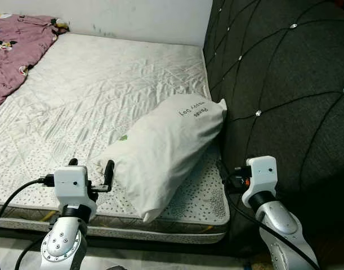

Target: Clean up the room

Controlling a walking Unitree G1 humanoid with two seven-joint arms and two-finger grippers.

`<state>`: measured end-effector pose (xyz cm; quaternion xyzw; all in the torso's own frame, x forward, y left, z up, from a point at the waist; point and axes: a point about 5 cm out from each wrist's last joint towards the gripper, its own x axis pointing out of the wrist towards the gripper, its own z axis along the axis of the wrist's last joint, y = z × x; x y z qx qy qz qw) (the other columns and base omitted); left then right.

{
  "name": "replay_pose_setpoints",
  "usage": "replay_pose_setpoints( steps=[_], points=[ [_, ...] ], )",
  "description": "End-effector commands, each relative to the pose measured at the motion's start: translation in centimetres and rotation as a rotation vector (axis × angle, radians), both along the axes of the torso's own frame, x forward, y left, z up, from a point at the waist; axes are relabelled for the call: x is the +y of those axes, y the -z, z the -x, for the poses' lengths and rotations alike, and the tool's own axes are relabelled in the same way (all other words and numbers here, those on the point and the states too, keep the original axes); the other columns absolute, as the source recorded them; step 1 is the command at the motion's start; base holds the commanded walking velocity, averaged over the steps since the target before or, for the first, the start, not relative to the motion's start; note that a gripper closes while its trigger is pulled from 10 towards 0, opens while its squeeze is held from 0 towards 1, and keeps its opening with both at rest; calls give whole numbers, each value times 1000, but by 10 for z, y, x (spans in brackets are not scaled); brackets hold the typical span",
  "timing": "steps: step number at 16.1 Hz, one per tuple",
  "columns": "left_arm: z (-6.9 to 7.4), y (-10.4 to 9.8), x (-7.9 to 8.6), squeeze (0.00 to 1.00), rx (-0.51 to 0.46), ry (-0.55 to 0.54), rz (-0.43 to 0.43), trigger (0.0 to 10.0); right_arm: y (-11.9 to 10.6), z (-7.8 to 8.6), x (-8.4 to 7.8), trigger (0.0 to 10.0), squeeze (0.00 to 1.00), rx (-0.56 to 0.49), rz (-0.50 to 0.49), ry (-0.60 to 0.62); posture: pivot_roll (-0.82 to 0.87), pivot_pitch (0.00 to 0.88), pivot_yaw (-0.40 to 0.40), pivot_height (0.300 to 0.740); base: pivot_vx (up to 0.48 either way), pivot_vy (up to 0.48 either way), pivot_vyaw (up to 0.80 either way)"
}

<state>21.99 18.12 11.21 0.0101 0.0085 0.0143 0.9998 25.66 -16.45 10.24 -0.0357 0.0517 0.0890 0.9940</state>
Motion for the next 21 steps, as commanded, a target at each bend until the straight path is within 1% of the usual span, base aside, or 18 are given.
replay_pose_setpoints(
  steps=[1,6,7,8,9,12,21],
  points=[
    [-1,-1,-1,0,2,6,6,10000,-8,-1,2,10000,0,-32,5,-11,-3,134,-50,740,0,0,0],
    [-3,-1,-4,0,-1,18,8,10000,-8,-2,3,10000,0,-33,7,-16,-7,126,-47,735,0,0,0],
    [-3,-1,-5,0,-1,21,6,10000,-8,-3,3,10000,0,-35,11,-16,-8,122,-48,710,0,0,0],
    [-3,-1,-5,0,-1,20,6,10000,-8,-3,4,10000,0,-35,12,-16,-8,122,-48,705,0,0,0],
    [-3,0,-5,0,-1,20,8,10000,-8,-3,3,10000,0,-35,15,-15,-7,119,-49,685,0,0,0],
    [-3,0,-6,0,-3,20,10,10000,-7,-4,4,10000,0,-37,23,-22,-8,114,-51,656,0,0,0],
    [-3,0,-7,0,-5,6,15,10000,-2,-10,3,10000,0,-31,45,-32,-3,109,-55,656,0,0,0]
  ],
)
